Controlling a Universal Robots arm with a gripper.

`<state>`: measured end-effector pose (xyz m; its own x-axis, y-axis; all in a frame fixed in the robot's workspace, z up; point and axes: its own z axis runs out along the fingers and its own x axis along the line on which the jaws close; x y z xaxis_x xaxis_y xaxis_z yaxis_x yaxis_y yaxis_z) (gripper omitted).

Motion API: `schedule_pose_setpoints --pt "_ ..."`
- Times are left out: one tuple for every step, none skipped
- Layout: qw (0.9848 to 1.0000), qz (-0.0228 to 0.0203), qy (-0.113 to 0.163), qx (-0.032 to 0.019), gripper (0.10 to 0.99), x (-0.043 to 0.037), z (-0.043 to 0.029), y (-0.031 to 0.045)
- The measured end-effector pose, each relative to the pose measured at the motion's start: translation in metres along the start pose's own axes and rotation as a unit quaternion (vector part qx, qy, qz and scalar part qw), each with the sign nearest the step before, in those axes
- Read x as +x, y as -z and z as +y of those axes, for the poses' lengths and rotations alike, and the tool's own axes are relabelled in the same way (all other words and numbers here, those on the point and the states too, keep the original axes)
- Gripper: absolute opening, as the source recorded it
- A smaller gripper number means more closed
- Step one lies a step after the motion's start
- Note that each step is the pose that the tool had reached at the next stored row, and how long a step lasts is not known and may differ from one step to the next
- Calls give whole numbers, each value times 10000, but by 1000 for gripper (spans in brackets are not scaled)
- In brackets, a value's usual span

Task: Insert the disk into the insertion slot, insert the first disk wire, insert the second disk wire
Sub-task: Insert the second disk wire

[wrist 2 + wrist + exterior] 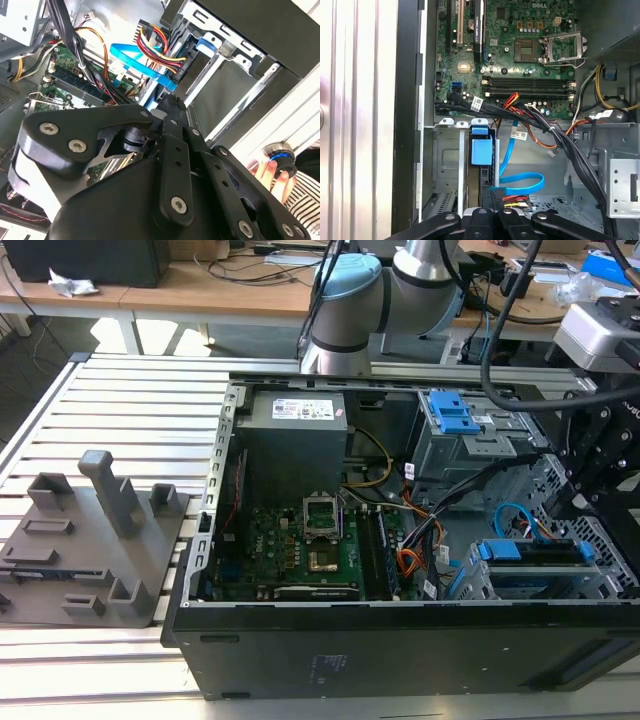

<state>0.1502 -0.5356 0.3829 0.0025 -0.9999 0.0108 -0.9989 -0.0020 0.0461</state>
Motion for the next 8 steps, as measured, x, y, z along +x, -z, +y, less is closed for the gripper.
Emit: schedule_pose_setpoints --pt "10000 0 0 0 106 0 0 12" --pt "10000 0 0 0 106 0 1 22" --pt "10000 -1 0 0 106 1 1 30" --pt "10000 -1 0 0 106 0 1 30" --pt "10000 -1 0 0 106 0 1 31" --pt "10000 0 0 0 106 0 1 33" --pt "10000 0 0 0 106 0 1 34" --pt "10000 0 0 0 106 0 2 34"
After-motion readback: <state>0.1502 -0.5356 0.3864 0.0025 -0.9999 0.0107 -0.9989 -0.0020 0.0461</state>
